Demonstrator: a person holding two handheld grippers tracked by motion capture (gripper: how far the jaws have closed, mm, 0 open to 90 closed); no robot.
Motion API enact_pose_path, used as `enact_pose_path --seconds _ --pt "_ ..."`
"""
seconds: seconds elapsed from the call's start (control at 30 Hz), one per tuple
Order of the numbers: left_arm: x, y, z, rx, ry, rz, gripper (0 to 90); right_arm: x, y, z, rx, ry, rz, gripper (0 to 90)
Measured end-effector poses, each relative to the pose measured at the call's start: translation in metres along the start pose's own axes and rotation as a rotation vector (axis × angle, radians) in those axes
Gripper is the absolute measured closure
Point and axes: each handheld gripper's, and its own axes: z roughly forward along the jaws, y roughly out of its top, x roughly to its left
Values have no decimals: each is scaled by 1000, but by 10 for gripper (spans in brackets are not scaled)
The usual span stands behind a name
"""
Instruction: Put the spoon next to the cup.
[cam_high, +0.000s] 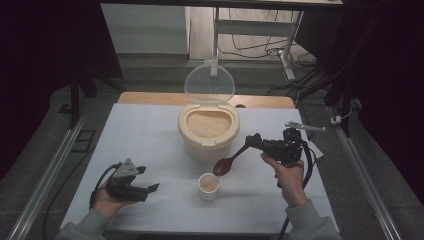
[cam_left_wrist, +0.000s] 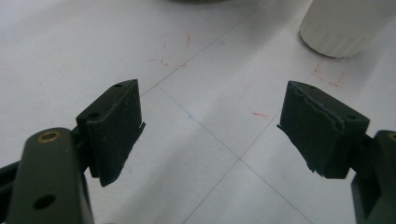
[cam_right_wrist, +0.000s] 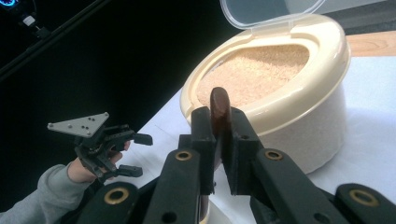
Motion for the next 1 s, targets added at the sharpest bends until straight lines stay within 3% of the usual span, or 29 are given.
enact_pose_path --seconds 0.17,0.43,1.0 --pt "0 0 -1 -3 0 -4 209 -1 2 -10 15 2 -22 832" --pt "0 0 -1 -5 0 -5 209 1 4 -17 86 3 -72 832" --pt "0 -1 -1 -4 -1 -3 209 6 -4 5 266 34 -124 832"
